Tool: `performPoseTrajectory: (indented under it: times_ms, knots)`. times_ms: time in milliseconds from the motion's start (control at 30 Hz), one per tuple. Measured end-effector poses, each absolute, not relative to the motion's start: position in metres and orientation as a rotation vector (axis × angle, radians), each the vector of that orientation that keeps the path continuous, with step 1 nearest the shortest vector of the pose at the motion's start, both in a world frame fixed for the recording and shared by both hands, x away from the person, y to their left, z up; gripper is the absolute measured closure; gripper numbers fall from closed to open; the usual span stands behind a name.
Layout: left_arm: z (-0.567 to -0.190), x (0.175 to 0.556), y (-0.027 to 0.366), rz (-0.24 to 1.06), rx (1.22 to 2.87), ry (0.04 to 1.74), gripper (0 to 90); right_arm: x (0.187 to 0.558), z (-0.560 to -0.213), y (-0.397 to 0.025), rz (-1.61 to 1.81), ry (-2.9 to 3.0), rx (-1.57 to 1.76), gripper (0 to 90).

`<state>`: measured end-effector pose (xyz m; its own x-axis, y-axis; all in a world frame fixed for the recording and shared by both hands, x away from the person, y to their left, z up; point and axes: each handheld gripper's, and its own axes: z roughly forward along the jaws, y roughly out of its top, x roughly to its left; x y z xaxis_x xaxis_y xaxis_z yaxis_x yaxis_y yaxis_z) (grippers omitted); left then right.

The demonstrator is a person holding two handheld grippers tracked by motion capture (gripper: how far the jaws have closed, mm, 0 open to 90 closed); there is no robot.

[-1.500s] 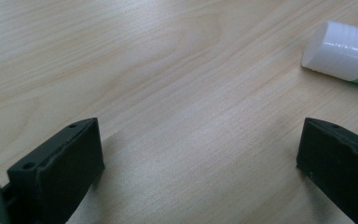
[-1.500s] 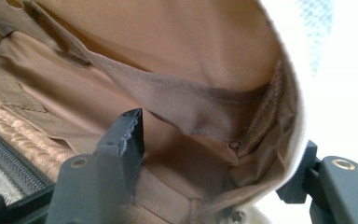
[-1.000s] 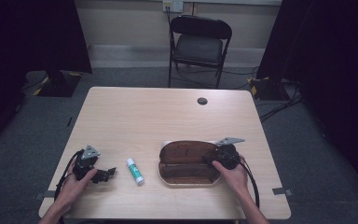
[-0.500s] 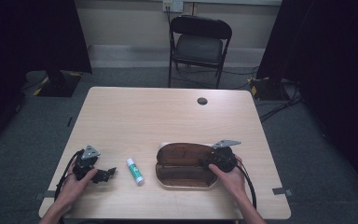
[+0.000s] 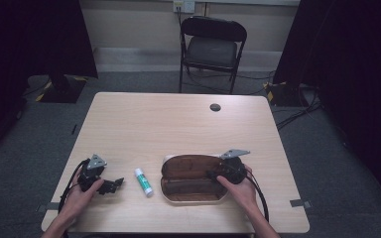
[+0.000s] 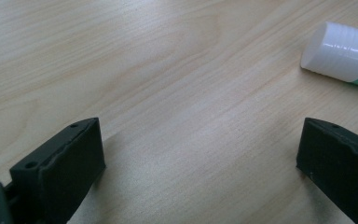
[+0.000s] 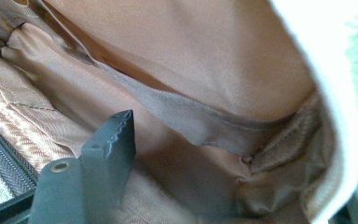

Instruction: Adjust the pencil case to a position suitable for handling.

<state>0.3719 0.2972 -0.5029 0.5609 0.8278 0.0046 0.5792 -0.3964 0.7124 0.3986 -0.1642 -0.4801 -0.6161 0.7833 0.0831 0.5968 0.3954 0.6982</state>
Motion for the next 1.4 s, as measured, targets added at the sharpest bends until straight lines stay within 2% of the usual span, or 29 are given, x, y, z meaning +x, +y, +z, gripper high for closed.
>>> performPoseTrajectory:
  times_ms: [500, 700, 833, 1167, 1400]
  knots:
    - [-0.501, 0.371, 0.293, 0.463, 2.139, 1.112, 2.6, 0.392, -0.474, -0.166, 1.054, 2.380, 1.195, 23.5]
    - [-0.499, 0.372, 0.292, 0.469, 2.121, 1.132, 8.9, 0.385, -0.469, -0.172, 1.091, 2.348, 1.182, 21.1]
    - [-0.497, 0.372, 0.293, 0.477, 2.122, 1.140, 16.6, 0.377, -0.464, -0.177, 1.107, 2.322, 1.165, 20.0]
    - [-0.491, 0.369, 0.285, 0.459, 2.129, 1.085, 16.9, 0.355, -0.456, -0.199, 1.151, 2.279, 1.158, 23.1]
    - [-0.482, 0.366, 0.279, 0.431, 2.065, 1.030, 18.0, 0.347, -0.460, -0.223, 1.125, 2.251, 1.224, 23.3]
